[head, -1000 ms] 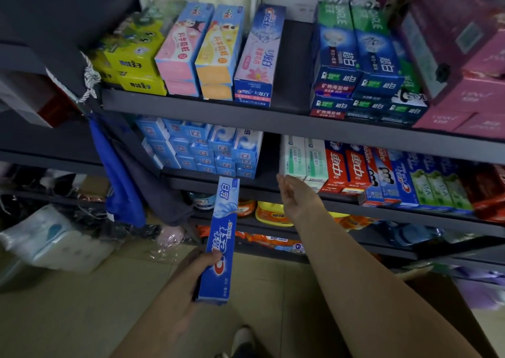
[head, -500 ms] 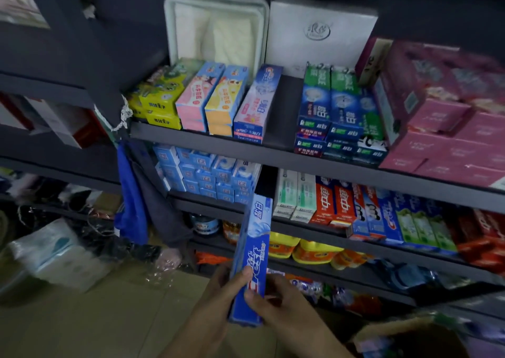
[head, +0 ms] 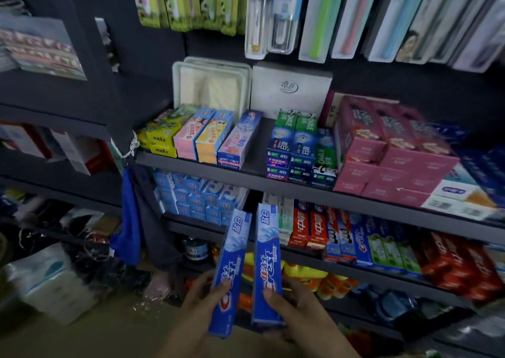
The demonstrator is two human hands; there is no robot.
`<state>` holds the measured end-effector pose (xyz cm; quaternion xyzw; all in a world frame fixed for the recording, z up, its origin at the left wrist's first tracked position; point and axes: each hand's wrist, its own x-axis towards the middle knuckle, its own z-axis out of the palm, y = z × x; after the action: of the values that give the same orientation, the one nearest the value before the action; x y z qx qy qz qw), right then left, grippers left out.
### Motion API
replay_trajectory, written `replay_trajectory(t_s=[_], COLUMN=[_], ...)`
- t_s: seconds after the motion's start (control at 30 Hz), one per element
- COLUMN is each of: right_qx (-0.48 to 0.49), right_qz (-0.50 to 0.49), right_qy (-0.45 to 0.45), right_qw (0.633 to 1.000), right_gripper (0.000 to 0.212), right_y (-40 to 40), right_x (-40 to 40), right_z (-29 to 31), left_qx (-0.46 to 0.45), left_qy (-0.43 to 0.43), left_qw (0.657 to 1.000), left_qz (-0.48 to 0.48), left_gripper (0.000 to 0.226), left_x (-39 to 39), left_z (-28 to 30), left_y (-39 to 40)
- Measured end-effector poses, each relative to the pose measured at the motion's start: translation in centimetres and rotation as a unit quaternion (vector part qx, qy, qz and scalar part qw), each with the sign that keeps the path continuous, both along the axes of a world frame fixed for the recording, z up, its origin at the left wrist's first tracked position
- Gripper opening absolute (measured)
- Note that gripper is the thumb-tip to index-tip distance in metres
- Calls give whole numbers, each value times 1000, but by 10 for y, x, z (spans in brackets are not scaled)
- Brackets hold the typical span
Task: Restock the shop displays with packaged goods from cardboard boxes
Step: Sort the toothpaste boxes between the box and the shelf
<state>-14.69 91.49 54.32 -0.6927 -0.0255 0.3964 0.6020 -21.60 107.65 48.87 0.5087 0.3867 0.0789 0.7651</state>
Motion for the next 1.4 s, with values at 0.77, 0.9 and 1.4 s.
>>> replay_trajectory(t_s=[0.77,0.9,1.4], right_qx=[-34,-33,-6], right_qz=[-146,-162,-185], right_qy=[19,21,6], right_qw=[989,986,983], right_gripper=[27,30,24], right_y=[-103,-115,-158], right_x=[-17,-22,-25], right_z=[-23,-28,-34], left_qx=[-60,-63,-53], left_qy=[5,17,16], left_qw=[993,990,982], left_qz=[-102,-124,-178], left_gripper=[42,42,43], left_x=[-2,2,20], left_z=[-4,-5,-4], left_y=[-51,-66,-129])
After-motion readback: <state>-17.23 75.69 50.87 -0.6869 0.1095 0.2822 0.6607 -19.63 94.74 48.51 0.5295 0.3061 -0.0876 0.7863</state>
